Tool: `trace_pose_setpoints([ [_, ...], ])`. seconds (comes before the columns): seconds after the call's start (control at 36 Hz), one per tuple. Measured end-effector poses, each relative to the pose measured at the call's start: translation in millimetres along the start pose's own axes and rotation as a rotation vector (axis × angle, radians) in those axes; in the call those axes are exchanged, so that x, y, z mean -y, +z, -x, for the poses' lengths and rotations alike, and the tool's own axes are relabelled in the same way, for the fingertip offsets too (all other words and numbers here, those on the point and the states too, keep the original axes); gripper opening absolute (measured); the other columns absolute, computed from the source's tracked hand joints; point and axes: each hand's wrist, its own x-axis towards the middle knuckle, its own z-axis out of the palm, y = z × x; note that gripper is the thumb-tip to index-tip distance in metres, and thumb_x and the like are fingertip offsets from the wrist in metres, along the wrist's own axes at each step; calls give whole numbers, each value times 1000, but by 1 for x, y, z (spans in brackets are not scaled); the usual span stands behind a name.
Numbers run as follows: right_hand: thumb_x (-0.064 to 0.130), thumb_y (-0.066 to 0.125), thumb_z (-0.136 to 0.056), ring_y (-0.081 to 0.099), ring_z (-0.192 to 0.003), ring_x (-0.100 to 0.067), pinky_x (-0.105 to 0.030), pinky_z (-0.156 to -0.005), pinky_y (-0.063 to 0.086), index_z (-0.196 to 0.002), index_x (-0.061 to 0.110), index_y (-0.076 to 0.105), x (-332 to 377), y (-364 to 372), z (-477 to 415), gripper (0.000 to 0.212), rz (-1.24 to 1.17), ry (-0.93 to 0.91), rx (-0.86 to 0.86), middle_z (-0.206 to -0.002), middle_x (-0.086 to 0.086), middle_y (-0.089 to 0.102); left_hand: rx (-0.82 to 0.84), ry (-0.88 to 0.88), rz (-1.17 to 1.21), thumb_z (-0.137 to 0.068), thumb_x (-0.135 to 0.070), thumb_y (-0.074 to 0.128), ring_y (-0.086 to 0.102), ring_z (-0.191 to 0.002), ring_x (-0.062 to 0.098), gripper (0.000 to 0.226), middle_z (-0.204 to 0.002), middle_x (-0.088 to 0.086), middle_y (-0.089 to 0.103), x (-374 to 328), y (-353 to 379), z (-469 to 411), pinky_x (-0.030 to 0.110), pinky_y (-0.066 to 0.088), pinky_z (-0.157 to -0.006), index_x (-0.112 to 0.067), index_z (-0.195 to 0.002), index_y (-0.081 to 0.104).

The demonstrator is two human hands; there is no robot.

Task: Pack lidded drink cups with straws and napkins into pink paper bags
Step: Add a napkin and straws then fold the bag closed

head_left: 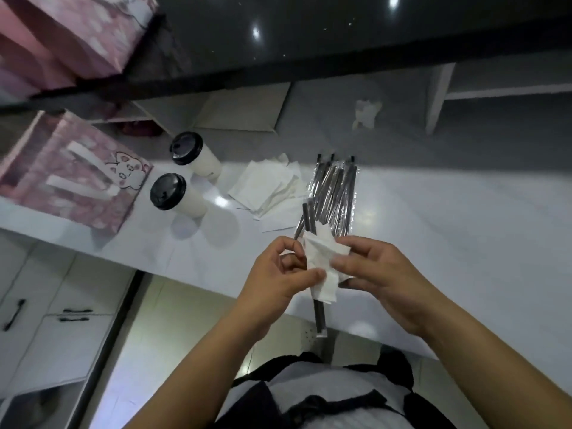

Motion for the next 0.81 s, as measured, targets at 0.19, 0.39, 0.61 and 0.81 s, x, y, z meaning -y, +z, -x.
trace_pose_setpoints([
  [0.19, 13, 77, -82, 70, -92, -29, -37, -85, 57, -93, 19, 80, -15, 84, -25, 14, 205, -103, -183, -92, -9, 76, -25, 42, 26, -76, -11, 77, 63, -91, 52, 33, -103, 34, 61, 17, -65, 10, 66, 48, -91, -11, -98, 53],
  [0.39, 4, 72, -79, 71, -77, -19, -23, -72, 58, -88, 6, 78, -26, 200, -69, 11, 290, -122, -89, -85, -13, 75, -90, 129, 148, -80, -3, 77, 70, -88, 27, 29, -89, 5, 71, 53, -195, 30, 39, 59, -74, -21, -89, 56],
  [0.61, 6, 70, -81, 71, -83, -24, -24, -74, 57, -88, 9, 79, -31, 350, -134, 12, 462, -144, 81, -89, -12, 76, -179, 273, 162, -82, -5, 78, 70, -84, 22, 28, -91, 4, 72, 59, -353, 55, 40, 61, -78, -12, -97, 55],
  [0.81, 22, 74, -72, 68, -81, -27, -38, -74, 52, -87, 19, 80, 31, 439, -177, 17, 620, -430, 173, -89, -9, 75, -296, 462, 166, -86, -10, 75, 69, -101, 17, 30, -105, 3, 72, 43, -467, 66, 33, 57, -89, -19, -112, 62],
])
